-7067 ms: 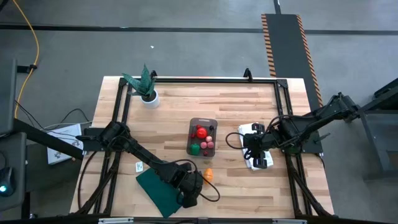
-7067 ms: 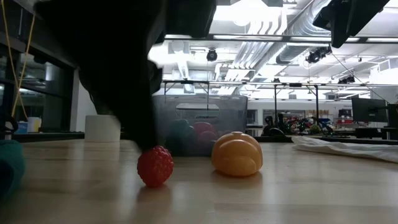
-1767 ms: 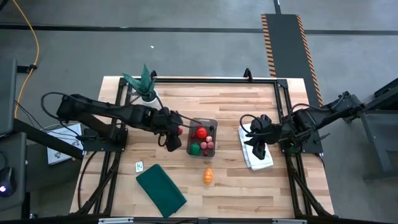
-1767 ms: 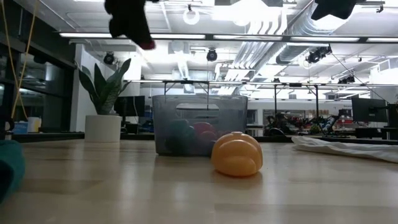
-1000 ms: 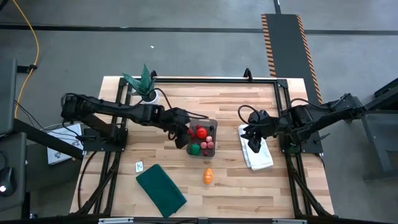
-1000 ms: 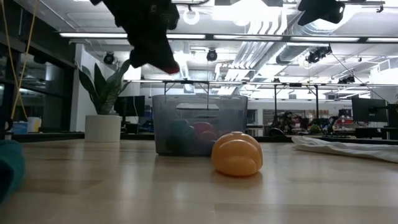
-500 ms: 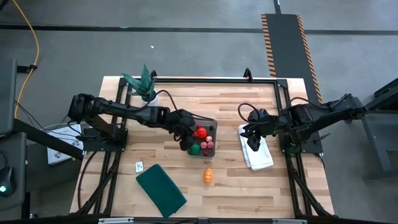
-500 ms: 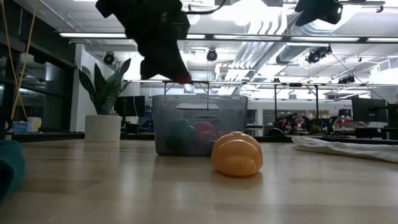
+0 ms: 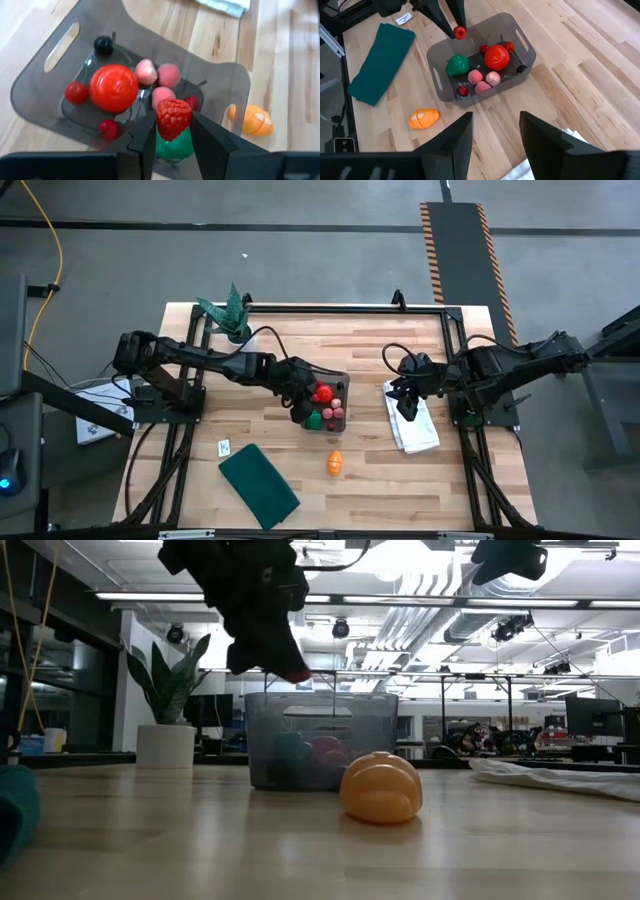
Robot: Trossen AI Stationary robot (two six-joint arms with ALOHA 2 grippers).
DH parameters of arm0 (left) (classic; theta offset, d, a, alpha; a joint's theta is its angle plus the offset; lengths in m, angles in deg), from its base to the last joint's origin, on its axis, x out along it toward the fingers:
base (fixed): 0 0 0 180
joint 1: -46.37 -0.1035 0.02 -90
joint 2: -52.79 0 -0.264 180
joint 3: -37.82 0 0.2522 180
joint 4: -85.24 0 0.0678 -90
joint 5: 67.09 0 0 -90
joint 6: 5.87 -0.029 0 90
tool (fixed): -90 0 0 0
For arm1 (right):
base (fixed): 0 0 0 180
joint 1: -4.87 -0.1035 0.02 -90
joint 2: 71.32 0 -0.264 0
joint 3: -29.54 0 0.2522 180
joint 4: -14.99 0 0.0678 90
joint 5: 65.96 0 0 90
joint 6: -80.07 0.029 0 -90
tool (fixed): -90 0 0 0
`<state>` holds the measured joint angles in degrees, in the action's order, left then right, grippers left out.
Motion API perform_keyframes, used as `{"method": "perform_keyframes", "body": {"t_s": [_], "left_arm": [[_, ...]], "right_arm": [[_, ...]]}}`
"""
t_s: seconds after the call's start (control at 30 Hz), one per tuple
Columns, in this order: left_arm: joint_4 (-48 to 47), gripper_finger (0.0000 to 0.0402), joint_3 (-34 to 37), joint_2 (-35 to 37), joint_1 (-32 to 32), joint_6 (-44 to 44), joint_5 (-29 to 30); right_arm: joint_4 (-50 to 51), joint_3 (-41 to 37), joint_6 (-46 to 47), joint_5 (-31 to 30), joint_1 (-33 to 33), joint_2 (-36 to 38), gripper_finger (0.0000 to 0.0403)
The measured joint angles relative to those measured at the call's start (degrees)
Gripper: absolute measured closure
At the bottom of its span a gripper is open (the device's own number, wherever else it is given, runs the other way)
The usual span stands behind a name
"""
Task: Pick and placing Produce into tupperware
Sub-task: Put the red raspberry into the transparent black bin, then put the yellow squash into the transparent black bin
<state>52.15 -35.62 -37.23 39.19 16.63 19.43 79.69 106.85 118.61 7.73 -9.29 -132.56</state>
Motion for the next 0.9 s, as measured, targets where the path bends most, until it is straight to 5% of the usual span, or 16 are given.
{"method": "perform_keyframes", "body": {"t_s": [0.43, 0.9], "left_arm": [[0.32, 0.0219, -0.05, -0.09, 0.00, 1.41, 0.35], [-11.98, 0.0268, -15.02, -0.11, 0.04, 0.57, -12.32]], "right_arm": [[0.02, 0.00, -0.23, 0.29, 0.00, 0.00, 0.0250], [-8.81, 0.00, -3.06, 8.39, -0.13, -3.30, 0.0250]]}}
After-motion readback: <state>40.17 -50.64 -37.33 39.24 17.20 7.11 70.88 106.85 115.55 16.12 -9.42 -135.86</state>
